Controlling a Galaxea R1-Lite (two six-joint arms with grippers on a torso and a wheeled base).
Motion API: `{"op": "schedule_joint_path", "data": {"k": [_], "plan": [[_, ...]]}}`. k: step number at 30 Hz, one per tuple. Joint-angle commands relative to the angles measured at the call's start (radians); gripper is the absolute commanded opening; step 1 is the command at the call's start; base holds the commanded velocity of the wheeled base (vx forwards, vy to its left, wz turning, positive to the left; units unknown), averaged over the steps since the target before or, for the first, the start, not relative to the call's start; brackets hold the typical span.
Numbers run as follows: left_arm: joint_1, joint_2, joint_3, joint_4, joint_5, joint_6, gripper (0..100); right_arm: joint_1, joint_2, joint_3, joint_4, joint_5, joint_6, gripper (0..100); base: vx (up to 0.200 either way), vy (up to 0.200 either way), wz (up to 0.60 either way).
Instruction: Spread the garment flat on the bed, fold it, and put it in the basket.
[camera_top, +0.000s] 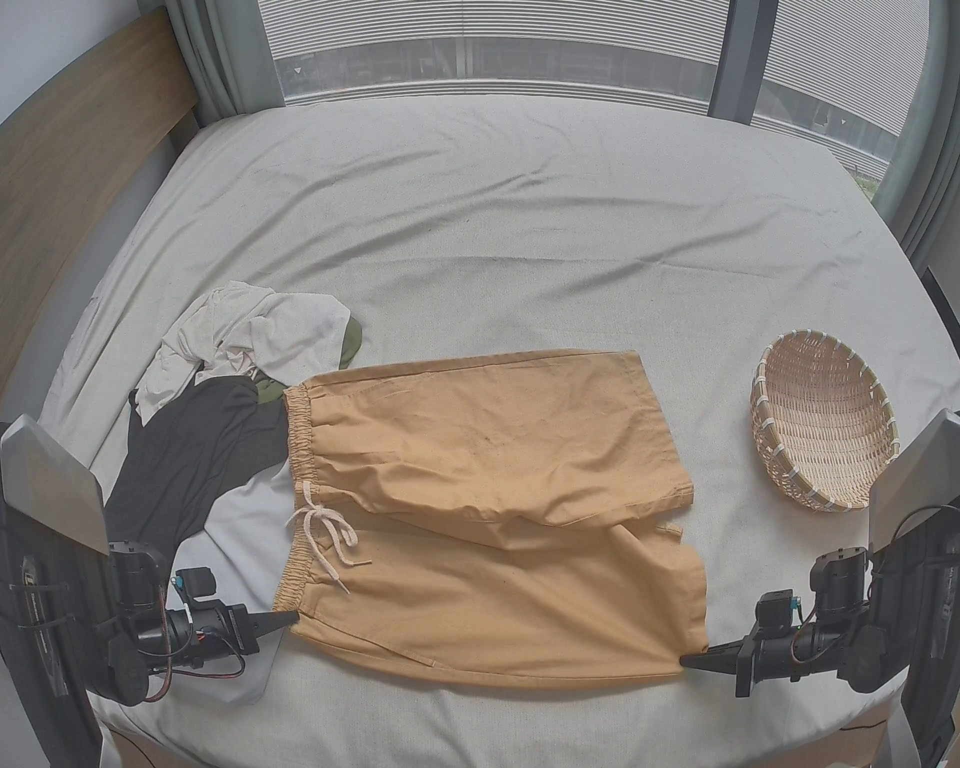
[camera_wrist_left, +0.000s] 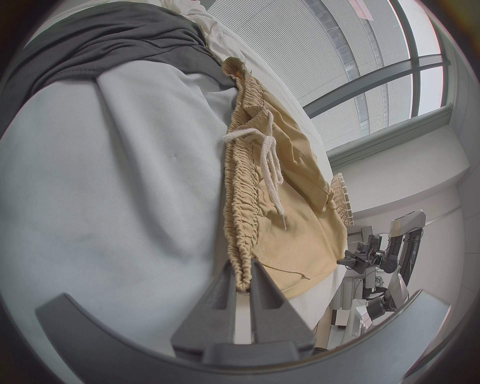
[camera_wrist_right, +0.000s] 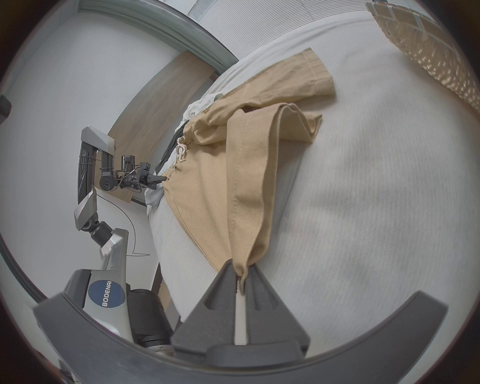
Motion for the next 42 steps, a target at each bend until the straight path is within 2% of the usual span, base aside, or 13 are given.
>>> {"op": "schedule_joint_path", "data": {"k": [1, 8, 12, 15, 26, 31, 32, 37, 41, 42], "plan": [[0.009, 0.001, 0.014, 0.0, -0.002, 0.002, 0, -0.003, -0.014, 0.018, 0.049, -0.002, -0.004, 0, 0.0, 0.0, 0.0], [-0.001, 0.014, 0.018, 0.0, -0.008, 0.002, 0, 0.003, -0.109, 0.018, 0.205, -0.005, -0.012, 0, 0.0, 0.0, 0.0], [0.003, 0.01, 0.037, 0.0, -0.022, 0.001, 0, 0.008, -0.137, 0.018, 0.268, -0.041, -0.012, 0, 0.0, 0.0, 0.0], [0.009, 0.011, 0.043, 0.002, -0.042, 0.001, 0, 0.008, -0.129, 0.018, 0.269, -0.059, -0.012, 0, 0.0, 0.0, 0.0], [0.006, 0.017, 0.06, 0.005, -0.04, 0.004, 0, 0.003, -0.123, 0.018, 0.259, -0.081, -0.01, 0, 0.0, 0.0, 0.0], [0.007, 0.033, 0.077, 0.002, -0.04, 0.045, 0, 0.003, -0.117, 0.018, 0.259, -0.081, -0.01, 0, 0.0, 0.0, 0.0], [0.009, 0.034, 0.075, 0.002, -0.039, 0.056, 100, 0.003, -0.116, 0.018, 0.259, -0.081, -0.01, 100, 0.0, 0.0, 0.0], [0.021, 0.016, 0.067, -0.003, -0.051, 0.074, 100, 0.005, -0.112, 0.018, 0.219, -0.07, -0.009, 100, 0.0, 0.0, 0.0], [0.055, -0.064, 0.054, -0.001, -0.104, 0.065, 100, -0.006, -0.126, 0.018, 0.15, -0.067, 0.002, 100, 0.0, 0.0, 0.0], [0.061, -0.105, 0.051, -0.003, -0.134, 0.062, 100, -0.02, -0.128, 0.015, 0.085, -0.067, 0.02, 100, 0.0, 0.0, 0.0]]}}
